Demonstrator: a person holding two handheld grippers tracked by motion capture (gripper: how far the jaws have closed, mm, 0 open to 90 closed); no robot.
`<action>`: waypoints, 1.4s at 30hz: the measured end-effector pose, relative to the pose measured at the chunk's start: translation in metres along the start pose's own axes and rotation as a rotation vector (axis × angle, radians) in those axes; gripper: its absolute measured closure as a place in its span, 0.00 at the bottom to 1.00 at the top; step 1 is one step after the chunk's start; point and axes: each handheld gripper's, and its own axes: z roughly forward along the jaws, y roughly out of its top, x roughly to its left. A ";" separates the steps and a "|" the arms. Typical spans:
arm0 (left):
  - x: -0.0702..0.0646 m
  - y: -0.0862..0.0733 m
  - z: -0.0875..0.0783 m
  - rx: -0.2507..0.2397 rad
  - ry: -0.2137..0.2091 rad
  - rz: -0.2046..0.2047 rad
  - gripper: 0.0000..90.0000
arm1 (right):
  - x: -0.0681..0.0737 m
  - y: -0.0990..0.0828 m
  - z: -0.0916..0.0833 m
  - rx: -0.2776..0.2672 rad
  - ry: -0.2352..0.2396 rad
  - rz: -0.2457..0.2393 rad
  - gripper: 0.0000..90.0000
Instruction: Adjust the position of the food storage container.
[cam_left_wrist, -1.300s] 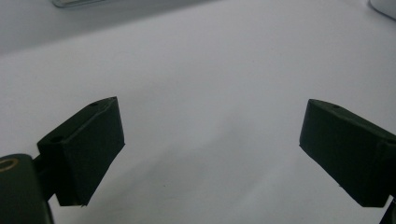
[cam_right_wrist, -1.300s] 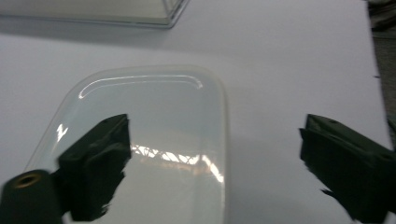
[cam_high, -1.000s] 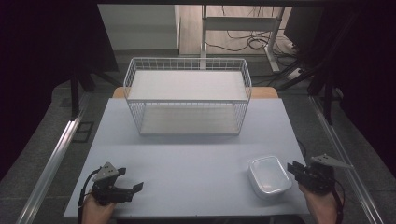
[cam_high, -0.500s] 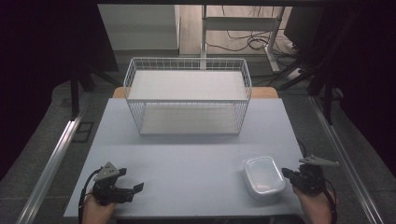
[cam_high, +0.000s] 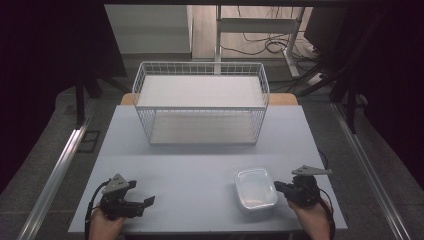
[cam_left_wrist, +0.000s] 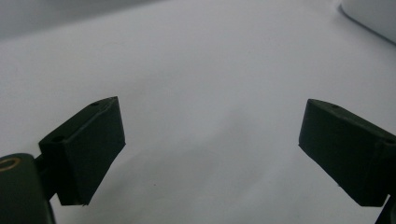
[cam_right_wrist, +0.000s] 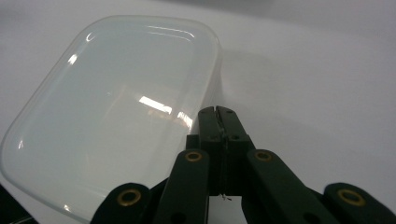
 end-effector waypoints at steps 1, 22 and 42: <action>0.000 0.000 0.000 0.000 -0.001 0.000 0.07 | 0.003 0.001 0.002 0.002 0.007 -0.002 0.99; -0.001 0.000 0.000 -0.003 0.001 0.002 0.08 | 0.044 -0.025 -0.013 0.006 0.070 -0.065 0.99; -0.001 0.002 0.005 0.004 -0.027 -0.010 0.08 | 0.043 -0.024 0.008 0.079 0.101 -0.039 0.99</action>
